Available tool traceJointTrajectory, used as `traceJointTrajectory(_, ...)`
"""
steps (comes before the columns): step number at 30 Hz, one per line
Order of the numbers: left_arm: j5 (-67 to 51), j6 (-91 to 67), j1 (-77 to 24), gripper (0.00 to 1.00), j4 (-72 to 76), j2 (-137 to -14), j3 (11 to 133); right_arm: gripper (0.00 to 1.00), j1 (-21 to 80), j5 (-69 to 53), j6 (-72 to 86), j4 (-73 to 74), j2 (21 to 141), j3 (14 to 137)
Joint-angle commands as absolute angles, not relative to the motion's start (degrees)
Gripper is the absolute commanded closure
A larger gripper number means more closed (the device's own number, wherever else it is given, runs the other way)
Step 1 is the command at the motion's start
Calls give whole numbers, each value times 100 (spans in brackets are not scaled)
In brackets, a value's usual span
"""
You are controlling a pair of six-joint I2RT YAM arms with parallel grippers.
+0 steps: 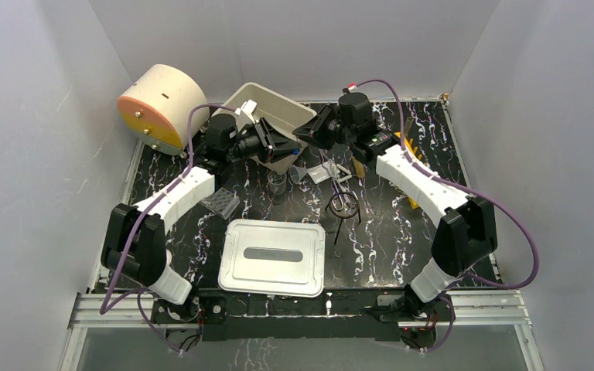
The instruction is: Organize the chemistry lab equipment
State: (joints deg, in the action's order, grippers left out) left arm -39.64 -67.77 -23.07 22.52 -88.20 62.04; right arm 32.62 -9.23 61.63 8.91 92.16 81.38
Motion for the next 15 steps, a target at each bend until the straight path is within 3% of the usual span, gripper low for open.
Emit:
traceJointTrajectory(1, -4165, -6706, -2370, 80, 2279, -8837, 6372, 77, 3234, -1022, 6305, 637, 8972, 8092)
traceJointTrajectory(7, -4020, -6025, -2417, 100, 1507, -8795, 6586, 73, 3213, -1070, 6202, 646, 9026, 8054)
traceJointTrajectory(10, -4149, -5419, -2417, 100, 1210, -8760, 6767, 48, 3112, -1395, 5661, 555, 9069, 8144)
traceJointTrajectory(12, -4291, -4785, -2421, 100, 849, -8725, 6943, 37, 2971, -1715, 5315, 681, 9100, 8249)
traceJointTrajectory(15, -4407, -3475, -2417, 100, -145, -8737, 7408, 32, 2646, -2480, 5027, 685, 9118, 8260)
